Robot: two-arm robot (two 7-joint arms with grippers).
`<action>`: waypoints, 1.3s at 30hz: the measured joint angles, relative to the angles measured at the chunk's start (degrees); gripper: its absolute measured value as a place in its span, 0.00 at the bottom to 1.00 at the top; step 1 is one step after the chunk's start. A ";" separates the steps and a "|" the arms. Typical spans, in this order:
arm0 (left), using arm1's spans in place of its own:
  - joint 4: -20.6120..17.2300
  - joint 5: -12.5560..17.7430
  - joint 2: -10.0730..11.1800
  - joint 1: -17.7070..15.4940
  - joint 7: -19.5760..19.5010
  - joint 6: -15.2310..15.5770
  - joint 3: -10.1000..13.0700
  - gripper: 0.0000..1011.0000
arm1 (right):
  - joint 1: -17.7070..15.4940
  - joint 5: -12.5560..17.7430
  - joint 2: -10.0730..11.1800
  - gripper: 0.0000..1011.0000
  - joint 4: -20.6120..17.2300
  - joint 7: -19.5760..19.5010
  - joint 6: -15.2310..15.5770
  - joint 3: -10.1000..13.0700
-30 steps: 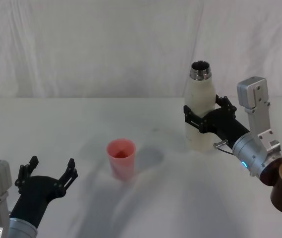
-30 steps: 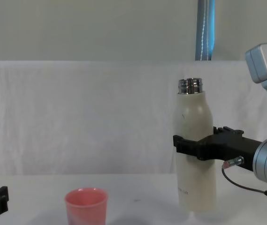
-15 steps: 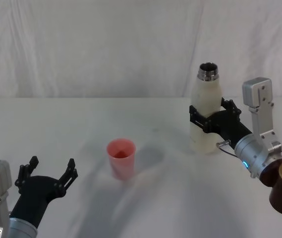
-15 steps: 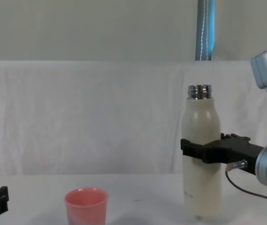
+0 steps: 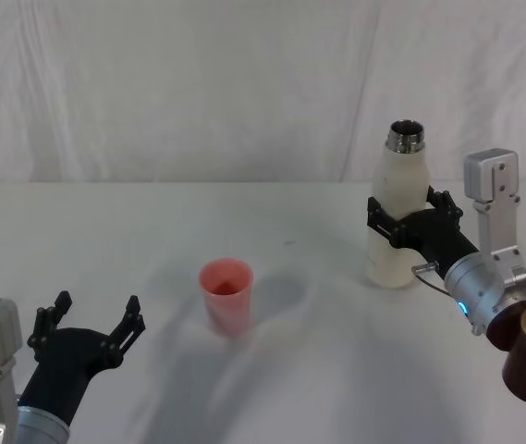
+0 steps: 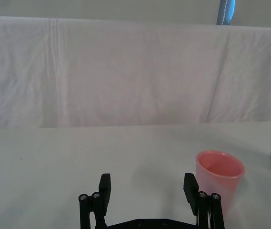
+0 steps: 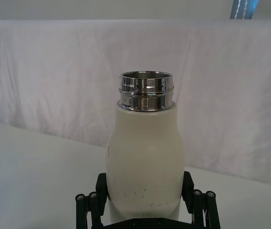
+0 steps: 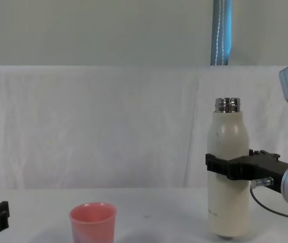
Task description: Grasp the thermos with one hand and pour water into the cup lid.
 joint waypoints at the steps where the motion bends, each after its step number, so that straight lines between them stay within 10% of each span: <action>1: 0.00 0.00 0.00 0.00 0.00 0.00 0.00 0.99 | 0.09 -0.10 -0.10 0.94 0.18 -0.12 -0.17 0.03; 39: 0.00 0.00 0.00 0.00 0.00 0.00 0.00 0.99 | -0.97 -2.17 -3.23 0.94 2.22 -2.48 -2.60 2.30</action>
